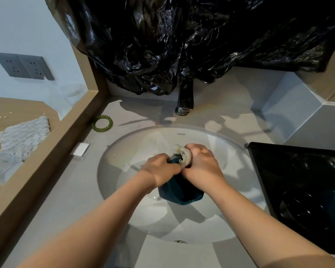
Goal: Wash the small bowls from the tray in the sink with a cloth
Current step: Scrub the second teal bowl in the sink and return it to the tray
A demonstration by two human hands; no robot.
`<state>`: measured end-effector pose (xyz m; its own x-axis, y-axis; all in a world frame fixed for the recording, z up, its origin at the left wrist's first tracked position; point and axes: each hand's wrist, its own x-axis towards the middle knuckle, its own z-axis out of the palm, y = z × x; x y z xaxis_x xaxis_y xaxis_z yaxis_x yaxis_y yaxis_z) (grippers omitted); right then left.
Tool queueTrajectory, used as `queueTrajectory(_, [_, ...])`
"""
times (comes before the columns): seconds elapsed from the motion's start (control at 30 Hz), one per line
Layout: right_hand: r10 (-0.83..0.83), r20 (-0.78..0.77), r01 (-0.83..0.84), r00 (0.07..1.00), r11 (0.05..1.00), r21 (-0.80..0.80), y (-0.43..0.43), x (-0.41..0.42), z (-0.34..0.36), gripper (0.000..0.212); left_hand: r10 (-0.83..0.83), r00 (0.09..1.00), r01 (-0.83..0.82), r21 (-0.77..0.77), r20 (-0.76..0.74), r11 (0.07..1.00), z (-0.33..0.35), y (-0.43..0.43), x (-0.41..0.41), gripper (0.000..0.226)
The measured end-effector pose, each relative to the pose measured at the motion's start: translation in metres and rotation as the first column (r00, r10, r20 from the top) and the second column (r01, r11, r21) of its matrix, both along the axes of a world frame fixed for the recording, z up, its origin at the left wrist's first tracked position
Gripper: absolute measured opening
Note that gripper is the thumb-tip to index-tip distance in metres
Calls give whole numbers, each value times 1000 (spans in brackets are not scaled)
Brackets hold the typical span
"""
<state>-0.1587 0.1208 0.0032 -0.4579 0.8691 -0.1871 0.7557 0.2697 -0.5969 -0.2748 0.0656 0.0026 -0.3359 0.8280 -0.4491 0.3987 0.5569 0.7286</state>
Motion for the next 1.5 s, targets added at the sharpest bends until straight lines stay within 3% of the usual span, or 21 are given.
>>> queueTrajectory(0.23, [88,112,-103,990,985,138,5,-1,7,26,-46,996,47,13,-70,999,8,-3,6,11])
queueTrajectory(0.33, [-13,95,5,995,996,92,9,-3,5,13,32,993,-26,52,-114,998,9,-5,10,10])
queueTrajectory(0.43, [-228,-18,225,973,968,-111,12,-2,-3,6,175,976,-160,122,-126,979,8,-7,14,11])
queueTrajectory(0.5, [-422,-137,374,896,885,-278,9,-2,-9,14,236,960,-207,183,-154,961,4,-7,17,18])
queueTrajectory(0.57, [-672,-272,438,689,685,-582,-1,-5,-13,18,301,945,-265,242,-128,934,4,-8,20,22])
queueTrajectory(0.63, [-833,-283,354,476,476,-805,-12,-7,-11,17,293,938,-237,275,-184,932,4,-7,20,21])
queueTrajectory(0.7, [-850,-271,353,452,449,-821,-17,-7,-11,17,227,942,-158,271,-246,950,4,-7,19,19])
queueTrajectory(0.8, [-765,-299,445,570,593,-670,-13,-3,-1,16,146,948,-73,254,-282,964,7,-7,15,18])
queueTrajectory(0.87, [-577,-285,455,765,798,-395,-7,0,6,12,89,945,-15,232,-315,973,11,-7,12,19])
queueTrajectory(0.93, [-271,-152,271,950,962,-22,-2,0,13,11,-2,939,69,184,-344,980,14,-6,9,17])
queueTrajectory(1.0, [8,68,-24,998,970,244,1,-4,18,19,-56,937,117,159,-344,980,16,-5,7,10])
queueTrajectory(1.07, [95,97,-120,991,946,300,4,-6,18,23,-56,931,126,174,-360,977,16,-3,6,10])
queueTrajectory(1.13, [-24,-78,39,997,979,200,7,-4,13,22,9,937,73,222,-348,972,17,-3,7,15])
queueTrajectory(1.2, [-322,-221,323,920,946,-36,6,-3,6,13,133,949,-48,287,-285,957,18,-2,9,18])
queueTrajectory(1.27, [-673,-342,491,655,724,-484,0,-8,-1,8,239,937,-142,349,-253,926,17,-2,14,18])
queueTrajectory(1.3, [-802,-347,431,485,565,-703,-6,-13,-2,11,284,931,-184,379,-230,907,15,-3,17,18])
queueTrajectory(1.33, [-871,-327,350,366,454,-819,-11,-16,-3,13,322,926,-225,399,-198,889,13,-3,20,18])
queueTrajectory(1.37, [-891,-313,313,329,416,-854,-13,-17,-5,14,349,922,-257,411,-166,875,11,-5,21,19])
queueTrajectory(1.43, [-853,-320,354,413,474,-806,-10,-13,-6,15,330,938,-267,385,-107,884,6,-8,23,27])
queueTrajectory(1.5, [-708,-314,461,633,670,-582,2,-2,-5,16,220,975,-222,280,40,934,4,-9,17,36])
